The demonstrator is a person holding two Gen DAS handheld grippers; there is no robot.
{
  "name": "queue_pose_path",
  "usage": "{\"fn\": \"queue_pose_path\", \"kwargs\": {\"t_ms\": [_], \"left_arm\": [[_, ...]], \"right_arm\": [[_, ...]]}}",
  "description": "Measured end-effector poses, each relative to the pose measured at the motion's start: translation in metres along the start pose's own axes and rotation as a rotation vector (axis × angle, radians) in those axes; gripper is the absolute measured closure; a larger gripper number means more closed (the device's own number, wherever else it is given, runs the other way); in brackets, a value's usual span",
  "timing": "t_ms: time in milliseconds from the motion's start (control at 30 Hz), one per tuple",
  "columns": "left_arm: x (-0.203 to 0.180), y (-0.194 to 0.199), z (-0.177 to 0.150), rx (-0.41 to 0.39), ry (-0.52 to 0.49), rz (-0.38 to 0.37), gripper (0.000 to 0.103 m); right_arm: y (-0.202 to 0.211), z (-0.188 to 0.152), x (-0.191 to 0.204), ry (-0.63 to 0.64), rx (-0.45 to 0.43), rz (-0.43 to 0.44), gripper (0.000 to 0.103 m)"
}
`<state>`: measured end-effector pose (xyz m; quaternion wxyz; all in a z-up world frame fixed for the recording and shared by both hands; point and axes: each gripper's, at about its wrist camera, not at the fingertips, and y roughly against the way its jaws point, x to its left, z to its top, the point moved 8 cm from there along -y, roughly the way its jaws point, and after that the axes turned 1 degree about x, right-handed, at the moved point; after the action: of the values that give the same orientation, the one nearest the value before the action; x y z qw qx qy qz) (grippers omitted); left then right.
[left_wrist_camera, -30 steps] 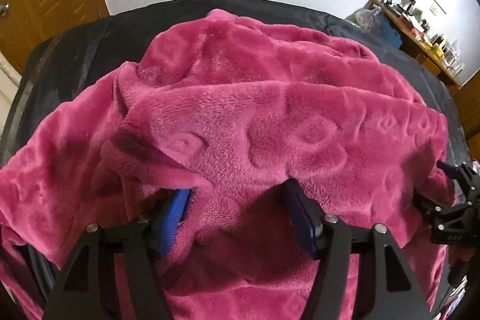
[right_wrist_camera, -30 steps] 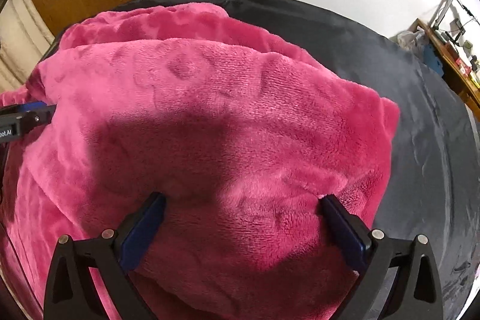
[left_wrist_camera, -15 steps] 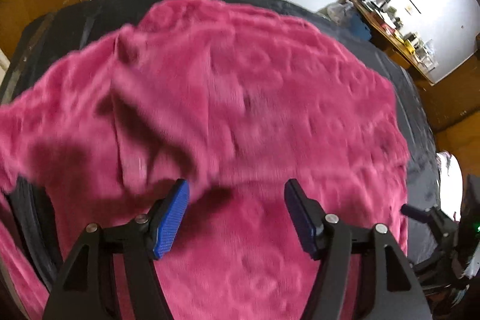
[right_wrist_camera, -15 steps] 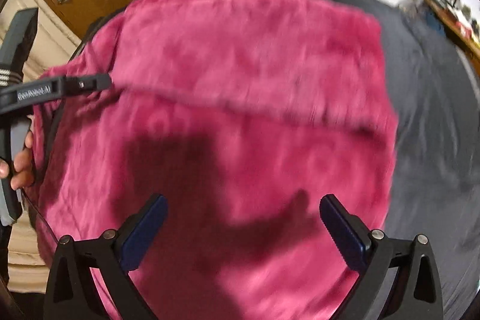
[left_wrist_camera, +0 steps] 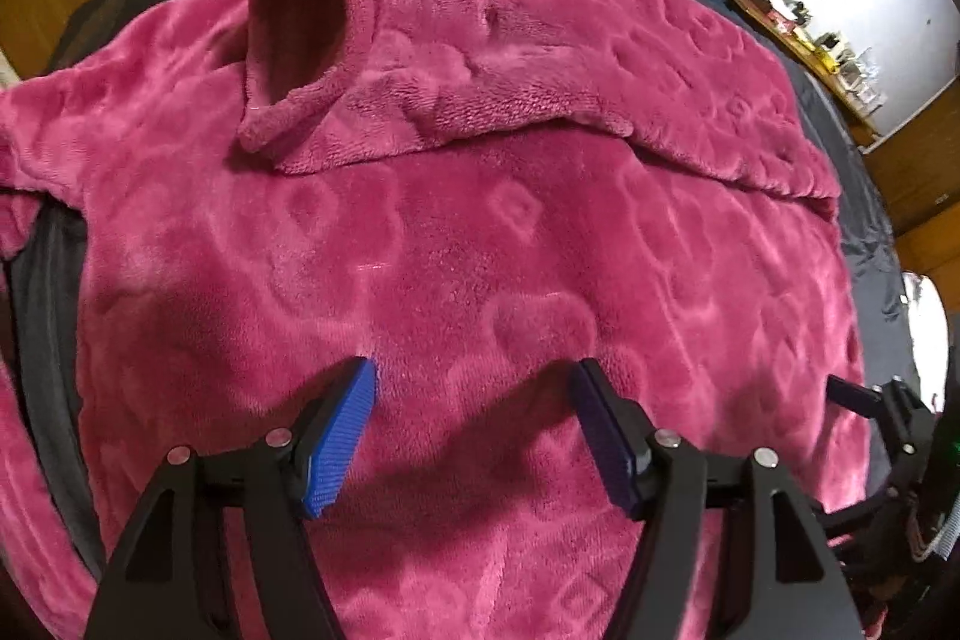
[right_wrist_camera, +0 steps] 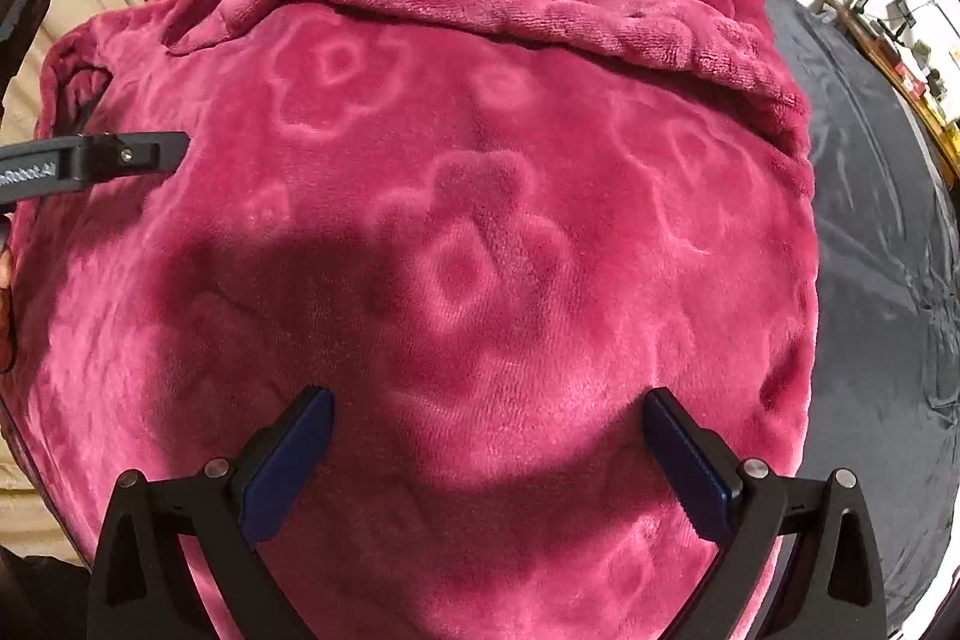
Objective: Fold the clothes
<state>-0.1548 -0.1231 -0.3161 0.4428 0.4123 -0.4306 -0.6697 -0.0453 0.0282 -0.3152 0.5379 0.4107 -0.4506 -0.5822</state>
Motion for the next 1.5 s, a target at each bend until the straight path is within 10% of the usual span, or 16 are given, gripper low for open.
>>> {"fn": "queue_pose_path", "kwargs": {"t_ms": [400,767,1233,1500], "left_arm": [[-0.007,0.047,-0.094,0.017,0.048,0.001,0.031],[-0.003,0.050,-0.133,0.001,0.034,0.002,0.031],[0.171,0.118,-0.141,-0.118,0.098,0.068,0.031],[0.236,0.106,-0.150,-0.080,0.052,0.105,0.030]], "right_arm": [[0.039,-0.104,0.022,0.053,-0.004,0.090,0.000],[0.036,-0.135,0.024,0.155,-0.096,0.002,0.000],[0.043,-0.143,0.007,-0.051,-0.040,-0.083,0.000],[0.061,-0.073,0.078,-0.133,-0.113,0.013,0.000]]}}
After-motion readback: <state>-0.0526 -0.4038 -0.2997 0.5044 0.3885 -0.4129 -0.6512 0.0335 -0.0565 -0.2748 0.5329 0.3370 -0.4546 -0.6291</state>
